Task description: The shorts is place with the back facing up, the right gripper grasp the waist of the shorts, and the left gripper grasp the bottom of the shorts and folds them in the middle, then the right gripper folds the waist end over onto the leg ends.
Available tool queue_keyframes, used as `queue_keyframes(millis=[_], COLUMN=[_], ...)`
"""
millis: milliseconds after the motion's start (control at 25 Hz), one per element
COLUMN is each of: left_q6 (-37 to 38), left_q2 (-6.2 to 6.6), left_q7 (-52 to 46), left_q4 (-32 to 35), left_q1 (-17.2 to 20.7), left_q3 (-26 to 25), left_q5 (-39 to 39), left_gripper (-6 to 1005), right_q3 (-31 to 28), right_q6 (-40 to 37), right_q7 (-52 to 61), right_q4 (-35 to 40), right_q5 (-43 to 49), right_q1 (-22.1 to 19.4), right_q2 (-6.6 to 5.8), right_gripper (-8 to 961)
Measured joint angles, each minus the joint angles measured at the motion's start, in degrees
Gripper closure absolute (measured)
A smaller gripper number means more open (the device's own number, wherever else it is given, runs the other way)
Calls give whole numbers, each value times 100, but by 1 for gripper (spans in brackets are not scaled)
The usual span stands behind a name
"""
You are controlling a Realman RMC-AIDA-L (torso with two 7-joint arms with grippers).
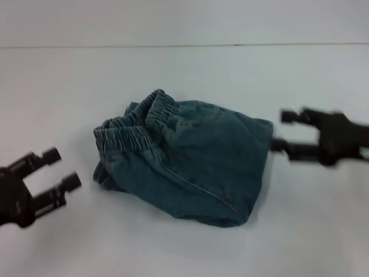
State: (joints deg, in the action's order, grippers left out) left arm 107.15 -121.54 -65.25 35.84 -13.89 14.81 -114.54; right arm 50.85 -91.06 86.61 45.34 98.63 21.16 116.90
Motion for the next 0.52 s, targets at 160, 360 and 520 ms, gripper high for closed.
queue_keyframes(millis=[160, 360, 520], left_q6=[279, 288, 232], left_q2=[44, 84, 85], left_q7=[-455, -734, -843], left_q4=[399, 474, 460], left_q1=[-119, -344, -453], left_q3=[70, 230, 395], left_q5=[-550, -953, -1028], left_gripper=[229, 233, 233], right_q3=[-322, -419, -457], right_q6=[-859, -1087, -1067], right_q7=[-870, -1474, -1507], right_q4=[-486, -792, -925], right_q5=[0, 97, 377], right_q1=[-468, -707, -622], right_q2=[-34, 4, 13], right_gripper=[53, 55, 56])
